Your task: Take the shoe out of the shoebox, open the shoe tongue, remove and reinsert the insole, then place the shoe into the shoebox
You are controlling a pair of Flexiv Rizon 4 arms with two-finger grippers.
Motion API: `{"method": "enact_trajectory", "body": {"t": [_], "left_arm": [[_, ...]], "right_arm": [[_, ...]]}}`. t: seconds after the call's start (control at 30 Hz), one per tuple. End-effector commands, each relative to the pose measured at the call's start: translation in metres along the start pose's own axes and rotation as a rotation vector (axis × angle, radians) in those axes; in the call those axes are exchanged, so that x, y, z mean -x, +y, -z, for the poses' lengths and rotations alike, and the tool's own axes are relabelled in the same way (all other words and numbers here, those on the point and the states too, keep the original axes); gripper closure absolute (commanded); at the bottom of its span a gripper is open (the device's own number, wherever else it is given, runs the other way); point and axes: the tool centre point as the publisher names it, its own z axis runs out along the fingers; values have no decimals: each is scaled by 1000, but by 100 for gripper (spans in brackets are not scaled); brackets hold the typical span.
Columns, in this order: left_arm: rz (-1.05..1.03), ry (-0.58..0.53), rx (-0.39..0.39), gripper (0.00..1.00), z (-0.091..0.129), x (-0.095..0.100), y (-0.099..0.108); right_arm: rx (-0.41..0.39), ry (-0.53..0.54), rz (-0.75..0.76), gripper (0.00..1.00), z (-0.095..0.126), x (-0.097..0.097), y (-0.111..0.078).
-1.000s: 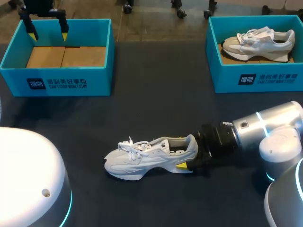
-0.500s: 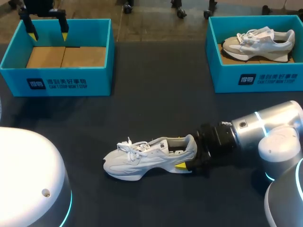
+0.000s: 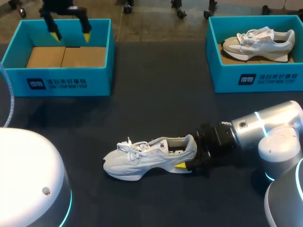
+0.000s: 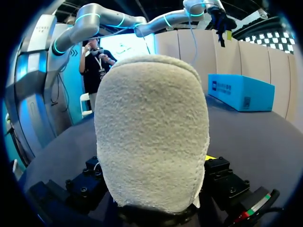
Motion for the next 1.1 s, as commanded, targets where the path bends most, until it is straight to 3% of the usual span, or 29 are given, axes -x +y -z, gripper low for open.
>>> {"method": "enact_trajectory", "body": {"t": [0.03, 0.43, 1.1], "left_arm": [[-31, -50, -115, 0, -5, -27, 46], [-74, -108, -120, 0, -20, -56, 70], [-74, -108, -120, 0, -20, -56, 70]], "right_arm": [[-5, -1, -1, 100, -4, 0, 1], [-5, -1, -1, 100, -4, 0, 1], [-5, -1, -1, 100, -4, 0, 1]]}}
